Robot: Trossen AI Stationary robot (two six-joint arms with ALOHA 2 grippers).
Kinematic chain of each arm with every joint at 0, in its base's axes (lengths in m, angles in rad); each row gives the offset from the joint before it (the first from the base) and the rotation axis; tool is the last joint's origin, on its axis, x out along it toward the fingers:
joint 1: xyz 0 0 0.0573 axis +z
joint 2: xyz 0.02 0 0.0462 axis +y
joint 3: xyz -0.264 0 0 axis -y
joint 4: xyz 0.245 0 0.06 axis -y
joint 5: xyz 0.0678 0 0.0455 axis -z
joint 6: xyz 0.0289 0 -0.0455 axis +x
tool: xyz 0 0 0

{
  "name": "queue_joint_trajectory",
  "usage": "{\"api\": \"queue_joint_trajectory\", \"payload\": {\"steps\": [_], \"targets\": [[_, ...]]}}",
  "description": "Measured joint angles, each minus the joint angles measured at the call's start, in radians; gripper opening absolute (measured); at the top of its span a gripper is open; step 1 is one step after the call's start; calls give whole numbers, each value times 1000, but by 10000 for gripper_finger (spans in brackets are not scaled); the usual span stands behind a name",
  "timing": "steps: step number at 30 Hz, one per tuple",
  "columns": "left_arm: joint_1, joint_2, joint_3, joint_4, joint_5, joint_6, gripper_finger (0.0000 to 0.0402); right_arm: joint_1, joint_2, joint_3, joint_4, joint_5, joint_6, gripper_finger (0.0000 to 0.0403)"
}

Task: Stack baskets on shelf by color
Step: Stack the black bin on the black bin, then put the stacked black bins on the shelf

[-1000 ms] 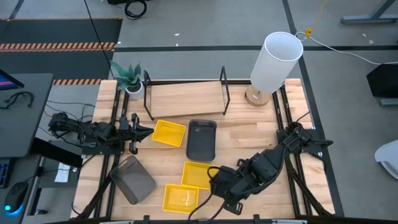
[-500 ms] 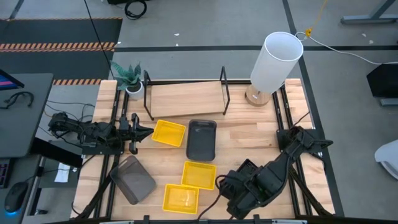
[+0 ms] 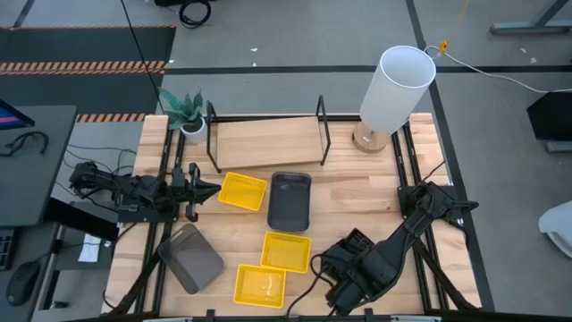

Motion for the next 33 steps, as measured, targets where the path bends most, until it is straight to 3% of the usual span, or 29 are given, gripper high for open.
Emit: {"api": "queue_joint_trajectory", "payload": {"steps": [16, 33], "targets": [[0, 0, 0, 0, 0, 0, 29, 18, 0, -212, -1, 36, -1, 11], [0, 0, 0, 0, 0, 0, 29, 18, 0, -265, 83, -2, -28, 76]]}}
